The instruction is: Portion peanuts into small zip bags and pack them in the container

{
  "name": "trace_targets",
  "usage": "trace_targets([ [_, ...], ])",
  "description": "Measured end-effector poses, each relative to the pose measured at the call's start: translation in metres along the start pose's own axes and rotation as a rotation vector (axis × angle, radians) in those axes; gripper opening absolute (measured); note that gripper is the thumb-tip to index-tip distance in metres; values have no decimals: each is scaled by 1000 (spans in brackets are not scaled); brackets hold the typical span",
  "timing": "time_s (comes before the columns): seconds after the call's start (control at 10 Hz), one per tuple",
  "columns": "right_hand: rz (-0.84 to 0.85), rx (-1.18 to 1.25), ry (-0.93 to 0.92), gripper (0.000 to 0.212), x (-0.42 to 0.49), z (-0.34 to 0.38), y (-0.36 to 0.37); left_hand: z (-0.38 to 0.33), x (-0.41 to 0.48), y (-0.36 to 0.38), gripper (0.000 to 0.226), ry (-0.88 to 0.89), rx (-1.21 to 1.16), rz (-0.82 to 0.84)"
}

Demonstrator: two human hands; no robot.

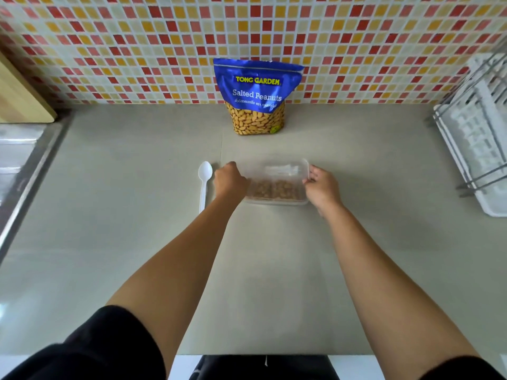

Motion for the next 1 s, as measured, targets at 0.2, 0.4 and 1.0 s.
trace_targets([
  [0.2, 52, 167, 51, 44, -18, -12, 12, 27, -14, 3, 28, -5, -154, -55],
  [0.4, 96, 214, 40, 48, -32, -25, 19, 46, -26, 5, 29, 16, -204, -92],
  [1.0, 91, 432, -37, 42, -45, -26, 10, 46, -29, 5, 49, -16, -317, -93],
])
Point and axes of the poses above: each hand's wrist, its own x-axis towards the middle knuckle, its own y-axis out of the palm, z = x × y, the point moved 2 cm from there along x, towards the middle knuckle, and after that the axes turned 9 degrees about z, right-handed, at the moved point
